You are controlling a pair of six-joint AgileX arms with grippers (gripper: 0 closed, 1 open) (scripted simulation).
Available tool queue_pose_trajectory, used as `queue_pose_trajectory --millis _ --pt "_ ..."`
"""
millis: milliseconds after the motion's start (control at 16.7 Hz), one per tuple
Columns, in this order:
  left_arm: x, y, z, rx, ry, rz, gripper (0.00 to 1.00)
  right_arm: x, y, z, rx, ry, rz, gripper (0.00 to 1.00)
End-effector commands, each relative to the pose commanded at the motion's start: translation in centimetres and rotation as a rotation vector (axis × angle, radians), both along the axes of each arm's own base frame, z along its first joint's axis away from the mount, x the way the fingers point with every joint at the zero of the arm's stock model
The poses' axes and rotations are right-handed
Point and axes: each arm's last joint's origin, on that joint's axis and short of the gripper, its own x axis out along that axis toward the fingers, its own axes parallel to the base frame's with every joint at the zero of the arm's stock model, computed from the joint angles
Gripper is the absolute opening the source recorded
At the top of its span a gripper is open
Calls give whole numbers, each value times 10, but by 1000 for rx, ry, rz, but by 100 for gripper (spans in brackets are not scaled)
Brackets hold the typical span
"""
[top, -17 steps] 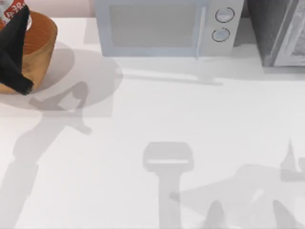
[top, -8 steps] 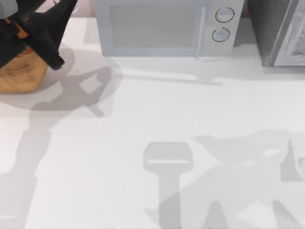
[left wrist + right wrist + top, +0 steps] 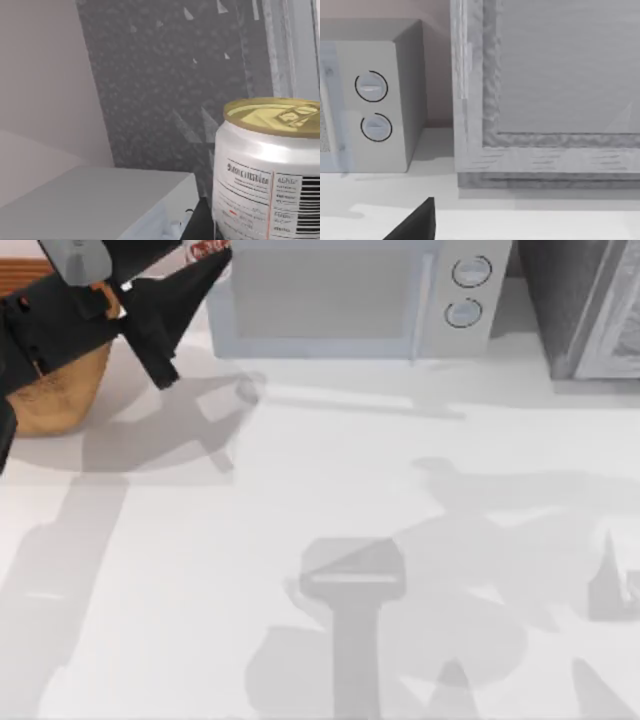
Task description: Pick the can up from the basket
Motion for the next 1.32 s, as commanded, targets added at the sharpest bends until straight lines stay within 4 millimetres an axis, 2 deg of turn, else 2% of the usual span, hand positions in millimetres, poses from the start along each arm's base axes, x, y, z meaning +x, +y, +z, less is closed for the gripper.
queue_pose_trajectory --millis 360,720,1140,1320 --pt "34 -17 -54 43 38 -158 0 0 0 0 0 0 0 100" --pt "53 -34 -121 79 97 -322 0 0 0 0 0 0 0 100" --pt "51 -51 -207 110 211 -526 0 0 0 0 0 0 0 100" --pt "48 -53 -219 113 237 -555 0 0 0 0 0 0 0 100"
